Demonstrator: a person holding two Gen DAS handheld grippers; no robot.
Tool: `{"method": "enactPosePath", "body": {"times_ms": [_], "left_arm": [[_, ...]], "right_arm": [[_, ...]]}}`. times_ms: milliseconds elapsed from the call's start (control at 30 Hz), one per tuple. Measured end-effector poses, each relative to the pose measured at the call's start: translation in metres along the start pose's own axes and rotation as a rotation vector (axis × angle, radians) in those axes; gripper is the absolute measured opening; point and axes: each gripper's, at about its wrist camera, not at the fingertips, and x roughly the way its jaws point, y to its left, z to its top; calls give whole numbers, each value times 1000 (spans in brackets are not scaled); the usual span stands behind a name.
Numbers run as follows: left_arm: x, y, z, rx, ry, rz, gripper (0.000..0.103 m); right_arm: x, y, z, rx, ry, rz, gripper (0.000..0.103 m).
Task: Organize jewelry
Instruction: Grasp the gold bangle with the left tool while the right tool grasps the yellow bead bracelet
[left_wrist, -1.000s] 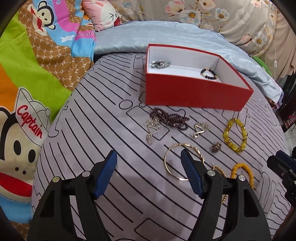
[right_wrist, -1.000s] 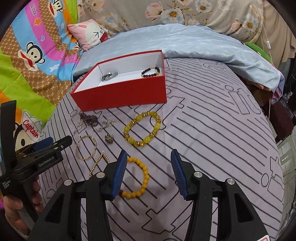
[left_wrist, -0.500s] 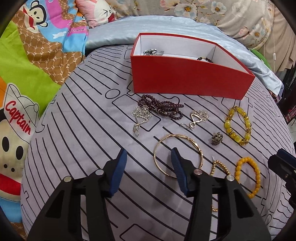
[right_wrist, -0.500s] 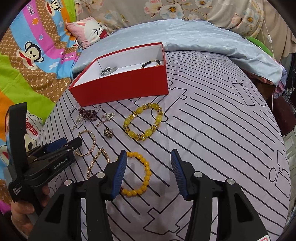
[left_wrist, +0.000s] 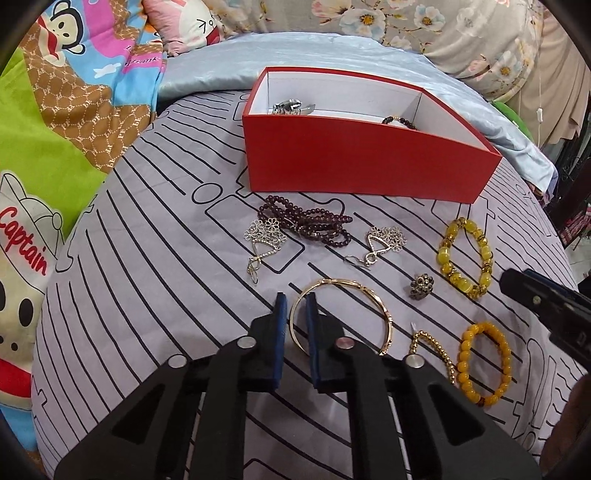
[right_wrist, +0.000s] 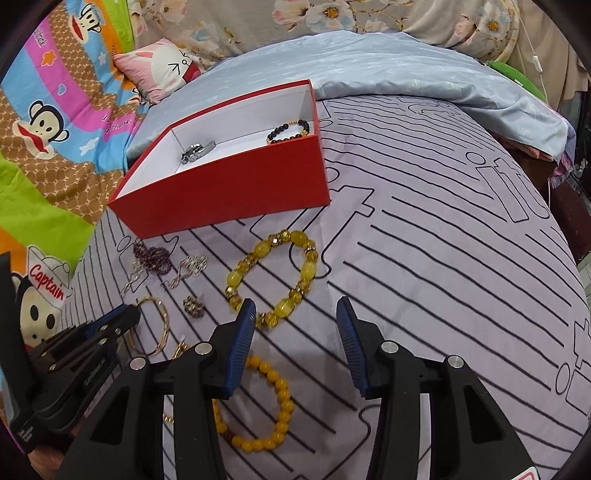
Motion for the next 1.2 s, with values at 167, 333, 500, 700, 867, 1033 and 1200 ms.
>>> {"method": "enactPosePath", "body": {"times_ms": [167,333,500,700,867,1033,1200], "left_arm": [[0,2,1,-5,9,-17,3],[0,2,2,-2,15,-30,2],[0,3,3,-5,21,-46,1],[-4,2,5,-11,20,-63,1],[-12,0,7,-11,10,-80,1],[-22,-2,10,-10,-7,-99,1],[-34,-3,13,-9,-29,-115,1]], "right_arm": [[14,0,8,4,6,-11,37],[24,2,12,3,21,-10,30],[29,4,13,-9,23,-21,19],[31,4,13,-20,23,-25,9],[28,4,13,-12,20,-14,8],[16,5,14,-8,-3,6,8],[-1,5,17,-3,-38,22,8]]}}
